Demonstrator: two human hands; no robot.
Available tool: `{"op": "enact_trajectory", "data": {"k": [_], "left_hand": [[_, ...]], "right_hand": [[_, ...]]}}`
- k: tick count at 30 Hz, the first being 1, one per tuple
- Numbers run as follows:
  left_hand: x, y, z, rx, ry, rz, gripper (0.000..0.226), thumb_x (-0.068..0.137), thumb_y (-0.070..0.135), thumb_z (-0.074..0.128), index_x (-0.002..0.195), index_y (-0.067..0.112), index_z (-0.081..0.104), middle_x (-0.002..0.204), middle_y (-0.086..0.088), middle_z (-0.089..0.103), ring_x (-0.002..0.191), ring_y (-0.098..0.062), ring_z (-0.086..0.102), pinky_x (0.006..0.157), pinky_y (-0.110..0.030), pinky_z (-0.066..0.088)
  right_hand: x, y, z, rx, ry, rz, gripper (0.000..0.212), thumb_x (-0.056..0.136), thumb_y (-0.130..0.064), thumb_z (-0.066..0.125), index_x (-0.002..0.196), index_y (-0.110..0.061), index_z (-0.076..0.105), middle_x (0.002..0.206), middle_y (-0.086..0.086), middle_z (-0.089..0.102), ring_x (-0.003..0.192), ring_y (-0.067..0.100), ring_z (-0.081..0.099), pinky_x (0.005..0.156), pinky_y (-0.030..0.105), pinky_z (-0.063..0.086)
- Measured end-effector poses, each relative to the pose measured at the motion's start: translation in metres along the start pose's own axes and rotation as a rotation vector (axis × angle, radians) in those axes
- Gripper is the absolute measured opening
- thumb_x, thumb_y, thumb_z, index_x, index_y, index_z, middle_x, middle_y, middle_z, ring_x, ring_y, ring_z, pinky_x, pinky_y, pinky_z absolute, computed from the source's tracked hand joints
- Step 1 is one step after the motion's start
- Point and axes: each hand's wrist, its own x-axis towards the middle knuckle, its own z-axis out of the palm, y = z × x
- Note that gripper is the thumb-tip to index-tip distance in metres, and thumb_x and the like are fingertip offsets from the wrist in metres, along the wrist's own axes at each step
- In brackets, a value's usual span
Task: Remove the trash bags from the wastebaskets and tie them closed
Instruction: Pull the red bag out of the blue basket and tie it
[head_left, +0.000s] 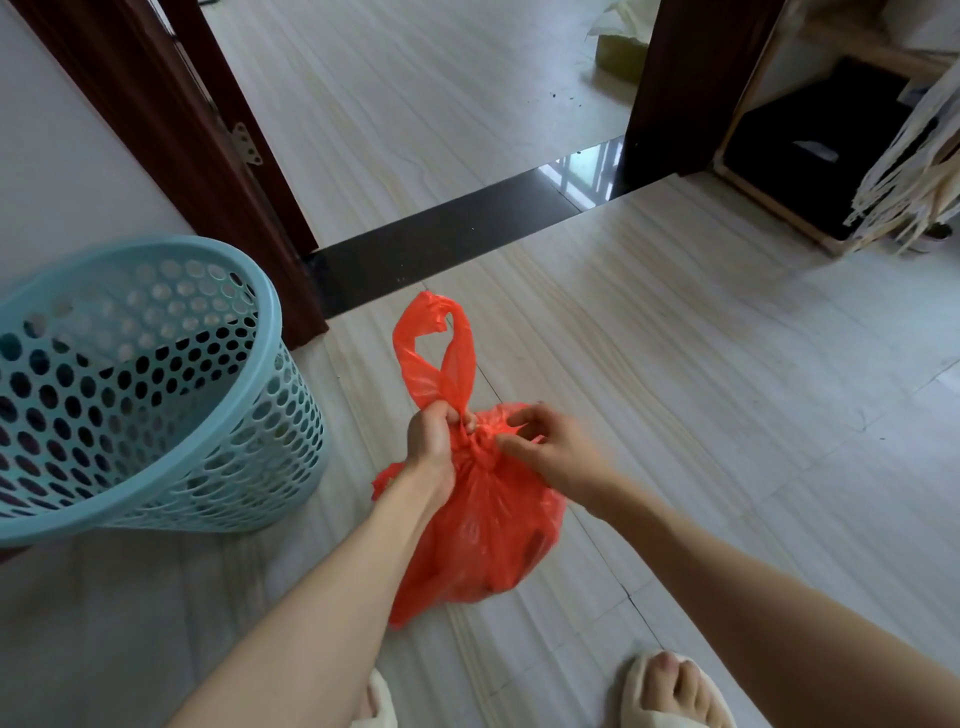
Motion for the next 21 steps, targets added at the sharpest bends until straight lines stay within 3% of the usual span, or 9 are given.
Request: {"op": "enact_trajectory", "data": {"k": [3, 6, 8, 10, 13, 17, 19, 21], "left_hand": [[-0.003, -0.007, 0.006, 0.028, -0.018, -0.009, 0.030, 0.077, 0.000, 0.025, 0.051, 0.010, 0.035, 0.035, -0.001, 0.037, 0.035, -0.016, 0.039, 0.051, -0.028, 0.033], [0.000, -0.008, 0.004, 0.030, -0.002, -0.004, 0.030, 0.076, 0.000, 0.026, 0.050, 0.010, 0.036, 0.036, -0.002, 0.037, 0.045, -0.020, 0.038, 0.053, -0.029, 0.033], [0.003, -0.009, 0.001, 0.043, 0.010, 0.015, 0.032, 0.074, 0.000, 0.029, 0.045, 0.009, 0.038, 0.038, -0.002, 0.039, 0.050, -0.021, 0.036, 0.054, -0.028, 0.033], [0.005, -0.009, 0.000, 0.064, 0.010, 0.026, 0.034, 0.073, 0.002, 0.032, 0.041, 0.011, 0.041, 0.040, -0.001, 0.041, 0.052, -0.019, 0.038, 0.055, -0.027, 0.033], [0.001, -0.008, 0.002, 0.098, -0.026, 0.020, 0.034, 0.078, 0.007, 0.034, 0.045, 0.014, 0.037, 0.039, 0.004, 0.039, 0.048, -0.014, 0.036, 0.053, -0.025, 0.031], [0.001, -0.008, -0.003, 0.194, 0.006, 0.035, 0.040, 0.091, 0.018, 0.042, 0.051, 0.017, 0.039, 0.038, 0.006, 0.042, 0.041, -0.012, 0.043, 0.048, -0.024, 0.035], [0.008, -0.011, -0.010, 0.405, 0.079, 0.090, 0.043, 0.096, 0.028, 0.041, 0.056, 0.013, 0.050, 0.052, -0.003, 0.054, 0.055, -0.020, 0.054, 0.058, -0.029, 0.041], [0.012, -0.011, -0.014, 0.706, 0.191, 0.115, 0.047, 0.096, 0.037, 0.037, 0.084, 0.002, 0.065, 0.089, -0.017, 0.066, 0.090, -0.031, 0.061, 0.084, -0.035, 0.046]], "right_hand": [[0.000, 0.000, 0.011, -0.099, -0.046, 0.005, 0.030, 0.080, -0.026, 0.068, 0.107, -0.014, 0.062, 0.080, -0.002, 0.057, 0.071, 0.008, 0.050, 0.058, 0.011, 0.036], [0.003, 0.004, 0.017, -0.079, 0.017, 0.005, 0.024, 0.080, -0.023, 0.068, 0.098, -0.009, 0.062, 0.078, -0.003, 0.060, 0.069, 0.008, 0.051, 0.058, 0.011, 0.036], [0.005, 0.004, 0.019, -0.102, 0.042, 0.013, 0.016, 0.081, -0.024, 0.067, 0.087, -0.010, 0.060, 0.066, -0.008, 0.051, 0.062, 0.007, 0.047, 0.053, 0.010, 0.036], [0.006, 0.003, 0.021, -0.087, 0.048, 0.042, 0.019, 0.082, -0.024, 0.066, 0.074, -0.013, 0.053, 0.061, -0.007, 0.047, 0.057, 0.007, 0.045, 0.053, 0.014, 0.036], [0.008, 0.005, 0.019, 0.034, 0.007, 0.110, 0.025, 0.083, -0.022, 0.064, 0.067, -0.015, 0.047, 0.060, -0.001, 0.053, 0.058, 0.015, 0.055, 0.070, 0.040, 0.052], [0.002, 0.000, 0.018, 0.092, -0.089, 0.139, 0.023, 0.088, -0.015, 0.055, 0.067, -0.013, 0.046, 0.065, 0.003, 0.057, 0.060, 0.018, 0.059, 0.072, 0.039, 0.056], [0.000, -0.001, 0.020, -0.005, -0.077, 0.102, 0.023, 0.088, -0.014, 0.047, 0.065, -0.014, 0.042, 0.067, 0.004, 0.056, 0.061, 0.020, 0.059, 0.067, 0.036, 0.054], [0.000, 0.000, 0.018, -0.256, -0.047, -0.012, 0.028, 0.087, -0.018, 0.043, 0.061, -0.017, 0.035, 0.060, -0.001, 0.048, 0.056, 0.015, 0.049, 0.056, 0.033, 0.041]]}}
